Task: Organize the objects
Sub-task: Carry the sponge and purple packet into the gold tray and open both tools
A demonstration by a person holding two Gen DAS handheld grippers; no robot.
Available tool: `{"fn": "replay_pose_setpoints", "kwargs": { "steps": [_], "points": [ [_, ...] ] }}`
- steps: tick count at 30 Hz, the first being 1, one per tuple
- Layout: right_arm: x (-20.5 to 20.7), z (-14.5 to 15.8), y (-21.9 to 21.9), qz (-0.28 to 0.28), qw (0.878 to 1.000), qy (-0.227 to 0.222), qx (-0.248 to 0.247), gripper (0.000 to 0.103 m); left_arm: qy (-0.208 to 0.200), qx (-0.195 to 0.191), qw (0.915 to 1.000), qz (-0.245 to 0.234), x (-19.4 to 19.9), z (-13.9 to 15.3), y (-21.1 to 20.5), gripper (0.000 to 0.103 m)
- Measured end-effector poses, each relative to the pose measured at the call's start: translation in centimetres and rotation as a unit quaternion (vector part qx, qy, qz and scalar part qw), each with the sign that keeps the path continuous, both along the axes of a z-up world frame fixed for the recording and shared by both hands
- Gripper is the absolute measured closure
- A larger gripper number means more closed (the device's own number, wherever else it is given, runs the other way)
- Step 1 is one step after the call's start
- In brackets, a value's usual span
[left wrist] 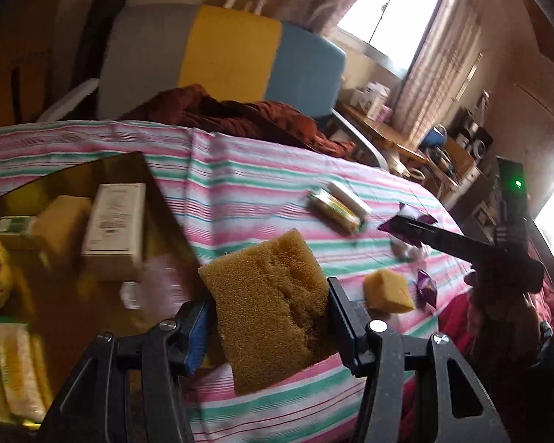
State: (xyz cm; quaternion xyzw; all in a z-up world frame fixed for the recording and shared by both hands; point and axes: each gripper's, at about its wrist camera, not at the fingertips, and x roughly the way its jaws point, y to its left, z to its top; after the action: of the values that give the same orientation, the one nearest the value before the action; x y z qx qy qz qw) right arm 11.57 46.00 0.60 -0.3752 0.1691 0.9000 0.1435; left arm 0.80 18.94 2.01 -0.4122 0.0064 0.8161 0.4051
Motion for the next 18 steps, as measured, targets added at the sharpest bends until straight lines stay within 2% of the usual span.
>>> {"fn": "replay_pose_setpoints", "kwargs": {
  "steps": [5, 9, 15, 18],
  "points": [
    [-2.6, 1.7, -5.4, 0.068, 0.997, 0.025, -0.008, 0.062, 0.006, 0.000, 0.9973, 0.073, -3.1, 0.2, -5.5, 0.046],
    [-4.8, 2.0, -10.3, 0.130, 0.991, 0.034, -0.020, 0.062, 0.009, -0.015, 0.9926, 0.120, -5.4, -0.4, -9.3, 0.046],
    [-7.7, 0.8, -17.9, 0.226, 0.973, 0.018, -0.034, 0.062, 0.014, -0.040, 0.9852, 0.166, -8.4, -1.4, -12.9, 0.046],
    [-8.8, -0.4, -21.0, 0.254, 0.967, 0.003, -0.033, 0.061, 0.013, -0.047, 0.9817, 0.184, -9.8, -1.8, -13.9, 0.042]
  ]
}}
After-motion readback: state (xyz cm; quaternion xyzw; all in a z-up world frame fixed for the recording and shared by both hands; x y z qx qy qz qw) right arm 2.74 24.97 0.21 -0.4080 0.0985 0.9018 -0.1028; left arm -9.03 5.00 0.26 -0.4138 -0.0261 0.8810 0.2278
